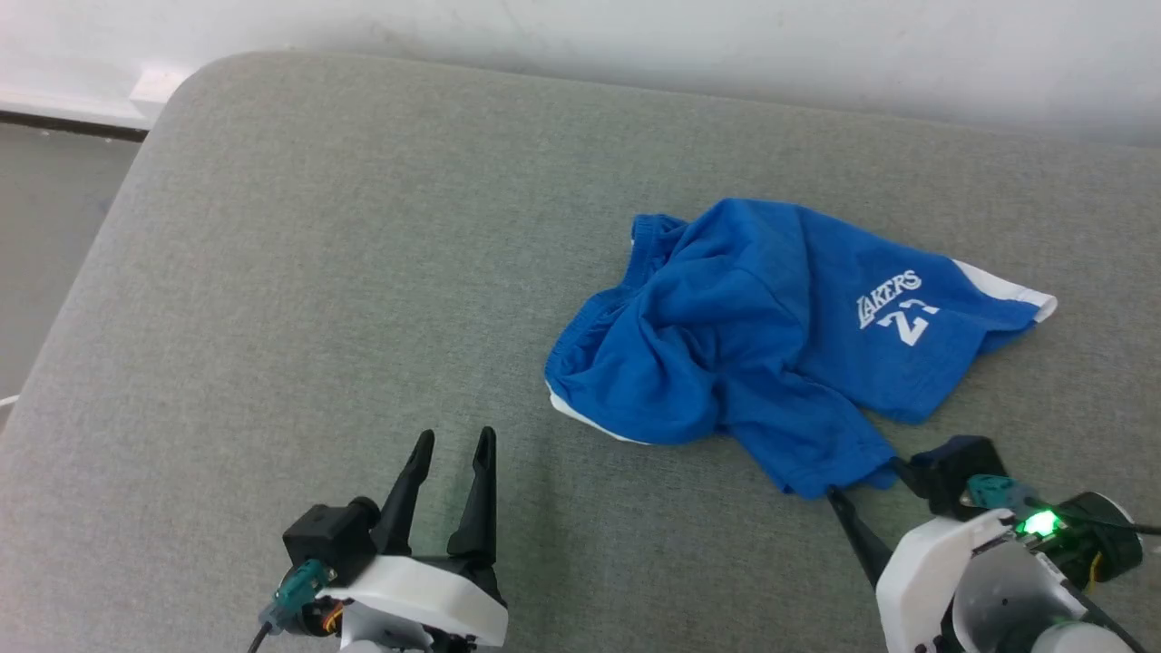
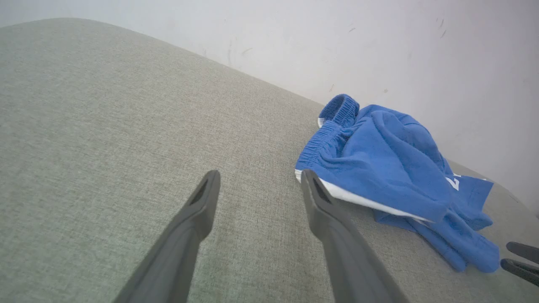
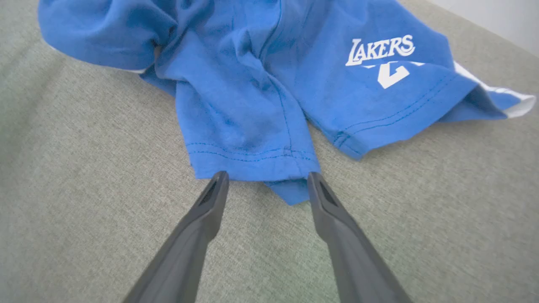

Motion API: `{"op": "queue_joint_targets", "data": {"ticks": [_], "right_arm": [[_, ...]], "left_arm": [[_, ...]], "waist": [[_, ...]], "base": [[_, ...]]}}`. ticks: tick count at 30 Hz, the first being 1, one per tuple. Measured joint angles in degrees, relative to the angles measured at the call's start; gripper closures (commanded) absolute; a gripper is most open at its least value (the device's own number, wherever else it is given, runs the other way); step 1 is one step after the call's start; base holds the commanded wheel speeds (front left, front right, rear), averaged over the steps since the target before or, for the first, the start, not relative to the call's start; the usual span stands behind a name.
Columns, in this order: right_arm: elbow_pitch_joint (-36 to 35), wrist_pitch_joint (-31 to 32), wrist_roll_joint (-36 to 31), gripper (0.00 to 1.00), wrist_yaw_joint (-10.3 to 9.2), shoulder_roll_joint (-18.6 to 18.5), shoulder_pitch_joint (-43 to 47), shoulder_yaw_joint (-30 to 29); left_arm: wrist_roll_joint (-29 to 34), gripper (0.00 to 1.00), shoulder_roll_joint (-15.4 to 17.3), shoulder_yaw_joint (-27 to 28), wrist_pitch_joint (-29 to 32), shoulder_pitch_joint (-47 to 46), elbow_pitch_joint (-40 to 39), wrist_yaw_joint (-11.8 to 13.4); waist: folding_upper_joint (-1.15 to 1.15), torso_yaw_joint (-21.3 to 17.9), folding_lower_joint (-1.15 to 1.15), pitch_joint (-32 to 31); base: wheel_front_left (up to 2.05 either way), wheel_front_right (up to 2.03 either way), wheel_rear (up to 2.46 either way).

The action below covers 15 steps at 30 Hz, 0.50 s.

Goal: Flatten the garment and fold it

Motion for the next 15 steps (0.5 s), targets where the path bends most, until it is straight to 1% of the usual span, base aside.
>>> {"op": "queue_joint_targets", "data": {"ticks": [5, 7, 8, 9, 10, 11, 12, 15], "right_arm": [[4.82, 0.05, -0.37, 0.00, 0.00, -1.43, -2.43, 1.91], [6.79, 0.12, -0.26, 0.01, 0.00, -1.47, -3.22, 1.91], [7.75, 0.24, -0.31, 0.40, 0.00, -1.64, -3.60, 2.15], [8.24, 0.10, -0.29, 0.58, 0.00, -1.64, -3.94, 2.20], [8.68, -0.19, -0.27, 0.74, 0.00, -1.42, -4.32, 2.01], [9.15, -0.34, -0.52, 0.97, 0.00, -1.43, -4.77, 2.08], [9.47, -0.60, -0.70, 1.00, -0.01, -1.46, -5.14, 2.10], [9.96, -1.91, -0.71, 1.00, -0.01, -1.27, -5.66, 1.99]], "left_arm": [[-0.01, 0.00, 0.00, -0.04, 0.00, -0.16, 0.34, -0.02], [-0.01, 0.00, 0.00, -0.07, 0.00, -0.19, 0.38, -0.02], [-0.02, 0.00, 0.00, -0.09, 0.00, -0.19, 0.43, -0.02], [-0.02, 0.00, 0.00, -0.05, 0.00, -0.20, 0.46, -0.02], [-0.03, 0.00, 0.00, -0.05, 0.00, -0.20, 0.46, -0.02], [-0.03, 0.00, 0.00, -0.04, 0.00, -0.20, 0.45, -0.02], [-0.04, 0.00, 0.00, 0.01, 0.00, -0.20, 0.45, -0.02], [-0.12, 0.00, 0.00, 0.21, 0.00, -0.19, 0.43, -0.02]], "waist": [[0.00, 0.83, 0.00, 0.31], [0.00, 1.04, 0.00, 0.35], [0.00, 1.12, 0.00, 0.34], [0.00, 1.18, 0.00, 0.33], [0.00, 1.19, 0.00, 0.33], [0.00, 1.18, 0.00, 0.32], [0.00, 1.13, 0.00, 0.31], [0.00, 0.79, 0.00, 0.16]], "base": [[0.00, 0.00, 0.00], [0.00, 0.00, 0.00], [0.00, 0.00, 0.00], [0.00, 0.00, 0.00], [0.00, 0.00, 0.00], [0.00, 0.00, 0.00], [0.00, 0.00, 0.00], [0.00, 0.00, 0.00]]}}
